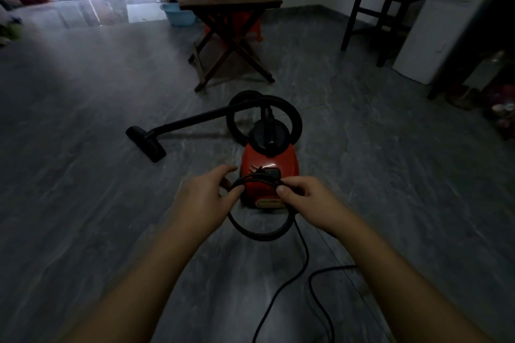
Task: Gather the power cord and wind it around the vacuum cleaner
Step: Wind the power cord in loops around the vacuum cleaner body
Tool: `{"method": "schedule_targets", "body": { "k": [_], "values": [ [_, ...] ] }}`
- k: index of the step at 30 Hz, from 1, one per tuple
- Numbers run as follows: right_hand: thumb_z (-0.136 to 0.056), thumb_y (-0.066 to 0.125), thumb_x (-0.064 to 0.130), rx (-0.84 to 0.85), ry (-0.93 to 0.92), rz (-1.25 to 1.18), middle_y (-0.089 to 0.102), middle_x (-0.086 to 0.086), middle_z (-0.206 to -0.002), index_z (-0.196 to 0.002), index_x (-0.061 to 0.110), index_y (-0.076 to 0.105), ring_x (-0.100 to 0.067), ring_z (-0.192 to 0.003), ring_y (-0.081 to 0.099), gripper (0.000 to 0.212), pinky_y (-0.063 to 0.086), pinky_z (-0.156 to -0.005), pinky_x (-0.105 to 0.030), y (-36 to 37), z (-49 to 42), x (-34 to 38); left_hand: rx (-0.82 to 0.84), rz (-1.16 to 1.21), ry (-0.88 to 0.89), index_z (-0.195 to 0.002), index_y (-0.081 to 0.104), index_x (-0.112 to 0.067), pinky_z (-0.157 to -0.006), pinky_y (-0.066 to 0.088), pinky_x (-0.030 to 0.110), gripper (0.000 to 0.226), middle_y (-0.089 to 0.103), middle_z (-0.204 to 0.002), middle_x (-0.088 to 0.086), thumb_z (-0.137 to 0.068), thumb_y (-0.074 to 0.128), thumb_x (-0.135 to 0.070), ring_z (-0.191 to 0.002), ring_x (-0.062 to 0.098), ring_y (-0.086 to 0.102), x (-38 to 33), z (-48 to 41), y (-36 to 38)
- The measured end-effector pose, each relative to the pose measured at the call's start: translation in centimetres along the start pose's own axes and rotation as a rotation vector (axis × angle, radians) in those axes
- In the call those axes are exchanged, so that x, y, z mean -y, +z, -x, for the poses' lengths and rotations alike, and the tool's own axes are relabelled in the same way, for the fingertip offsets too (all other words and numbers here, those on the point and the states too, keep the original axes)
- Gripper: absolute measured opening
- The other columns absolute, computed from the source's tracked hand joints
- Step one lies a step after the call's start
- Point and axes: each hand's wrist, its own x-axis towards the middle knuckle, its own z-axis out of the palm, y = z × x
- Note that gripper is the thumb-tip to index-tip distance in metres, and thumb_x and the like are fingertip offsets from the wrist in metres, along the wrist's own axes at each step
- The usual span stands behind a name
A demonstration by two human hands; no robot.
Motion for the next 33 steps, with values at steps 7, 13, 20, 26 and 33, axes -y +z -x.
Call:
{"method": "schedule_targets", "body": {
  "k": [7,13,20,26,33],
  "values": [
    [-0.098,0.058,0.023,0.103,-0.019,0.131,0.075,0.006,-0.093,-0.106,0.017,0.075,-0.004,-0.089,0.069,0.02,0.057,-0.083,-0.029,0.1,0.0,0.1,0.178,0.066,0.264,-0.132,0.054,-0.04,-0.076,0.043,0.002,0.052,0.055,-0.11,-0.028,-0.084,0.072,-0.031,-0.096,-0.014,0.055,-1.2,0.5,1.0],
    [-0.097,0.058,0.028,0.055,0.023,0.02,0.076,0.003,-0.091,-0.101,0.017,0.075,-0.011,-0.089,0.072,0.02,0.057,-0.084,-0.034,0.0,-0.2,0.1,0.071,0.121,0.155,-0.094,0.068,-0.041,-0.065,0.046,0.01,0.012,0.065,-0.078,-0.027,-0.085,0.072,-0.035,-0.072,-0.009,0.064,-1.3,0.1,0.8],
    [-0.103,0.048,0.024,0.034,0.077,-0.051,0.074,-0.016,-0.097,-0.103,0.007,0.072,-0.024,-0.085,0.071,0.029,0.056,-0.074,-0.03,0.2,-0.3,0.1,-0.173,0.449,-0.156,-0.097,0.075,-0.018,-0.05,0.051,0.024,0.02,0.074,-0.086,-0.004,-0.08,0.079,-0.028,-0.056,0.012,0.071,-0.8,-0.6,0.3],
    [-0.101,0.05,0.016,-0.085,0.116,-0.297,0.076,-0.014,-0.097,-0.098,0.0,0.072,-0.022,-0.085,0.071,0.027,0.059,-0.075,-0.025,0.6,-0.6,0.8,-0.191,0.586,-0.212,-0.097,0.075,-0.019,-0.051,0.05,0.017,0.018,0.074,-0.087,-0.004,-0.081,0.079,-0.027,-0.063,0.013,0.073,-1.6,-0.1,0.7],
    [-0.096,0.059,0.016,-0.124,0.182,-0.426,0.075,-0.007,-0.089,-0.107,0.01,0.072,-0.015,-0.08,0.073,0.018,0.058,-0.075,-0.026,0.3,-0.3,0.0,0.064,0.346,-0.185,-0.094,0.07,-0.03,-0.078,0.058,0.035,0.02,0.073,-0.087,-0.005,-0.078,0.081,-0.023,-0.081,0.008,0.069,0.0,-0.6,0.1]
  ]
}}
